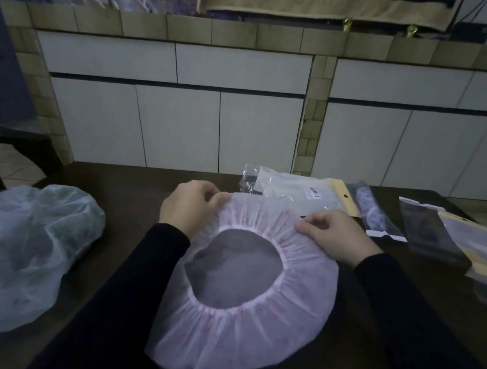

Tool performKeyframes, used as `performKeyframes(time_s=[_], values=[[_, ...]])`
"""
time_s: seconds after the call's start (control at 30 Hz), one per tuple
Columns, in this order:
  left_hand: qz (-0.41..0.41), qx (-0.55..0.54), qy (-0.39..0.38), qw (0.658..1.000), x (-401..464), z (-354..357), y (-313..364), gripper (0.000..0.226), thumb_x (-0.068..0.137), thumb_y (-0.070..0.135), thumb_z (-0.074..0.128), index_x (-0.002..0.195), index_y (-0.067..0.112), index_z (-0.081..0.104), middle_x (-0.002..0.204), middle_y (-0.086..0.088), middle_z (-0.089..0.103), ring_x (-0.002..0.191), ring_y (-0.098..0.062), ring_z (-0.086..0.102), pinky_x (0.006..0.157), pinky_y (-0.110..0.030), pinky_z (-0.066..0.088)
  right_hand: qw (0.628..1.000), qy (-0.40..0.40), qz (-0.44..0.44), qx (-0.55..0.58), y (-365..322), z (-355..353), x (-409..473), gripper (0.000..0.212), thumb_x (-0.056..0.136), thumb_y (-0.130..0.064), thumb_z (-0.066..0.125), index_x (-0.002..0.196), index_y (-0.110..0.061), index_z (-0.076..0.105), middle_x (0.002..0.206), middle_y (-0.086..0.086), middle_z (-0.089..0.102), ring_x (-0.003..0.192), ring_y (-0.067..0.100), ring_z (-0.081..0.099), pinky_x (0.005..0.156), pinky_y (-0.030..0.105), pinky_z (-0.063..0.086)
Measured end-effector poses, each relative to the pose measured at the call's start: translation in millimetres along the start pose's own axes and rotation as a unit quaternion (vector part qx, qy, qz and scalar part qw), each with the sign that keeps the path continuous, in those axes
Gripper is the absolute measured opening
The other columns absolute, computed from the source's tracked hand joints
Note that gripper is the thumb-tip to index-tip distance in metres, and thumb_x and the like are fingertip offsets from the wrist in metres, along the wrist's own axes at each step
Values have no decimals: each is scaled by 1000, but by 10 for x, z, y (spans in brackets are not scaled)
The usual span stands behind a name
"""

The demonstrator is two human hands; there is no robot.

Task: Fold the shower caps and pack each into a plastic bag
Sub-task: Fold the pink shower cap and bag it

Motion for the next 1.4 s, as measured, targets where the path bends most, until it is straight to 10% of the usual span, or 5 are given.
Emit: performKeyframes(time_s=[0.27,0.43,0.63,0.9,1.4], values=[[6,86,72,994,-63,-299,134,29,93,45,49,108,25,64,109,2,62,102,-23,53,86,-37,37,977,189,-86,-49,-579,-353,-403,25,95,-29,52,111,-16,65,106,-2,66,89,10,57,79,24,42],[164,108,-2,981,-414,-264,536,32,94,35,47,122,29,60,125,8,61,117,-17,53,100,-37,36,976,40,-88,-195,-767,554,-644,47,96,-49,35,126,-17,53,129,3,52,123,26,47,102,45,35],[-10,227,-271,935,-753,377,-484,94,76,86,24,152,35,2,161,5,0,148,-20,3,116,-55,7,925,-161,-40,-343,-179,1040,-624,81,85,-77,20,150,-37,-8,160,-1,-10,147,23,-6,117,52,3],[26,246,-184,951,-774,28,-80,60,85,71,39,125,28,55,143,6,44,127,-22,44,102,-50,26,963,-96,-95,-231,-407,591,-583,63,89,-65,41,143,-33,37,152,-9,32,138,13,31,116,51,12],[32,192,-248,949,-815,509,-240,86,80,78,40,151,37,13,161,5,4,148,-22,4,114,-57,8,937,-163,-151,-270,-465,1104,-196,65,93,-63,31,151,-35,17,161,-6,7,147,14,6,116,54,6]])
Point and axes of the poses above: each hand's wrist, its own x-axis towards the middle knuckle, its own z-axis out of the palm, y = z × x, the point moved 10 cm from there along x, towards the middle knuckle
